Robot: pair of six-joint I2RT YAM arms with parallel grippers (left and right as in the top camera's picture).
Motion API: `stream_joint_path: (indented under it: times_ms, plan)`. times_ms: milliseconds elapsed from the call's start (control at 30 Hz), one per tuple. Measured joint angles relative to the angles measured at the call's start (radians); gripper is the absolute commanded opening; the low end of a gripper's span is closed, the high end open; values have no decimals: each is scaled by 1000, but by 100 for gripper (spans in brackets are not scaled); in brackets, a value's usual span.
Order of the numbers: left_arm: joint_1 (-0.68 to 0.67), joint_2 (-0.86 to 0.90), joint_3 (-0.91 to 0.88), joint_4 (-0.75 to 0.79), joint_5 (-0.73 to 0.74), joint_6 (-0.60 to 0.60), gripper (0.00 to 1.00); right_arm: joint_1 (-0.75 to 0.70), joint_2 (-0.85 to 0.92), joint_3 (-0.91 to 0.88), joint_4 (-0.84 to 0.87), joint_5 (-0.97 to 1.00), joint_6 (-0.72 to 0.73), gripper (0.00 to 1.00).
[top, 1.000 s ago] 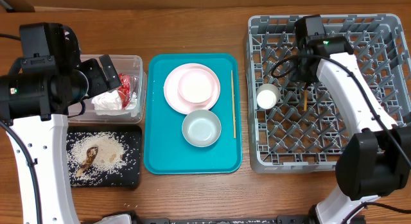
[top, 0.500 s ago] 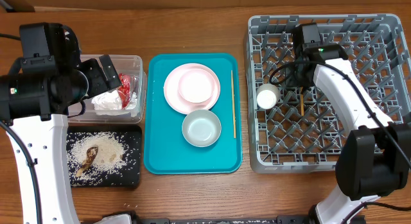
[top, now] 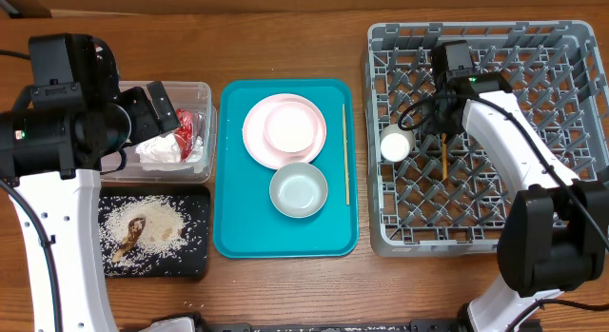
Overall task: Sort waste into correct bins and load items into the dishwasher
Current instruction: 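Insert chopstick upright into dish rack and open right gripper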
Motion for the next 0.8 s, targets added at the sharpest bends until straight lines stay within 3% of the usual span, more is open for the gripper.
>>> stream_joint_path:
  times_ms: [400, 567, 800]
  plan:
    - [0, 0, 0, 0, 0, 0, 100, 0, 0, 0, 1, 0, 0, 15]
    - [0, 0, 0, -1, 0, 0, 100, 0, 0, 68, -122, -10, 17, 16]
    - [0, 0, 0, 0, -3, 0, 100, -1, -7, 272, -248, -315, 92, 22]
